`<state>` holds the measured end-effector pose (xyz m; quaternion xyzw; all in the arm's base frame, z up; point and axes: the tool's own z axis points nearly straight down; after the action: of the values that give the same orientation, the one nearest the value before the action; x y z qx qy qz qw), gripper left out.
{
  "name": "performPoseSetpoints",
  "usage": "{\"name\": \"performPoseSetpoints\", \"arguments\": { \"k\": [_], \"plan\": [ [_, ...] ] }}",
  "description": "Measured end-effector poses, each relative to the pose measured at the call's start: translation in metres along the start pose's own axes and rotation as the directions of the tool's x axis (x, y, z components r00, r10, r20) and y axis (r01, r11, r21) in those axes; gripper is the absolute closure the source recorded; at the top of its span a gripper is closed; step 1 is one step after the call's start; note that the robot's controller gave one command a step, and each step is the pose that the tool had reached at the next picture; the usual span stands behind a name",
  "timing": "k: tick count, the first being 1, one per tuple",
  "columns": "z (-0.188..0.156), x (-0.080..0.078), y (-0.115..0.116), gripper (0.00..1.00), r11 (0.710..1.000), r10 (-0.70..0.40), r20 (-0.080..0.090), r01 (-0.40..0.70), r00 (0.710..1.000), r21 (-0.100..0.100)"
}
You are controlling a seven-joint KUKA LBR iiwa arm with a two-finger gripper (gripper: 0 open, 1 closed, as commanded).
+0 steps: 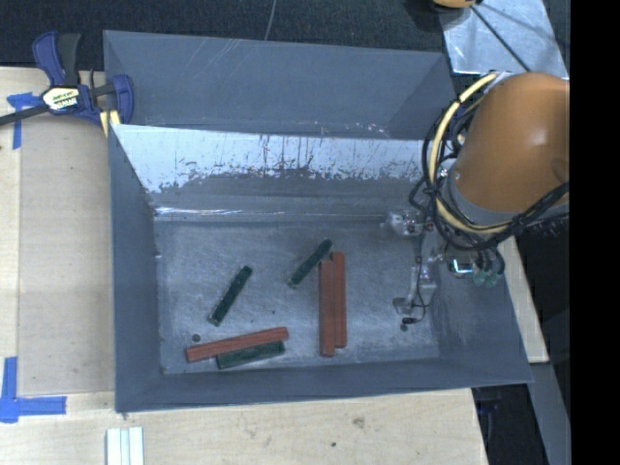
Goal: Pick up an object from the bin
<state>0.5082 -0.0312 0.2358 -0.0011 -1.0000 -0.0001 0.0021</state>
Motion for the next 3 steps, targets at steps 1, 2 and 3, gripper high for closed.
{"name": "performPoseSetpoints", "arguments": {
  "k": [1, 2, 3],
  "plan": [
    [-0.004, -0.002, 0.0, 0.0, 1.0, -0.001, 0.008, 0.001, 1.0, 0.001],
    [0.032, 0.002, 0.014, 0.0, 0.99, -0.142, 0.01, 0.142, 0.99, 0.002],
    [0.065, 0.012, 0.055, 0.0, 0.856, -0.516, 0.006, 0.516, 0.856, 0.004]
  ]
}}
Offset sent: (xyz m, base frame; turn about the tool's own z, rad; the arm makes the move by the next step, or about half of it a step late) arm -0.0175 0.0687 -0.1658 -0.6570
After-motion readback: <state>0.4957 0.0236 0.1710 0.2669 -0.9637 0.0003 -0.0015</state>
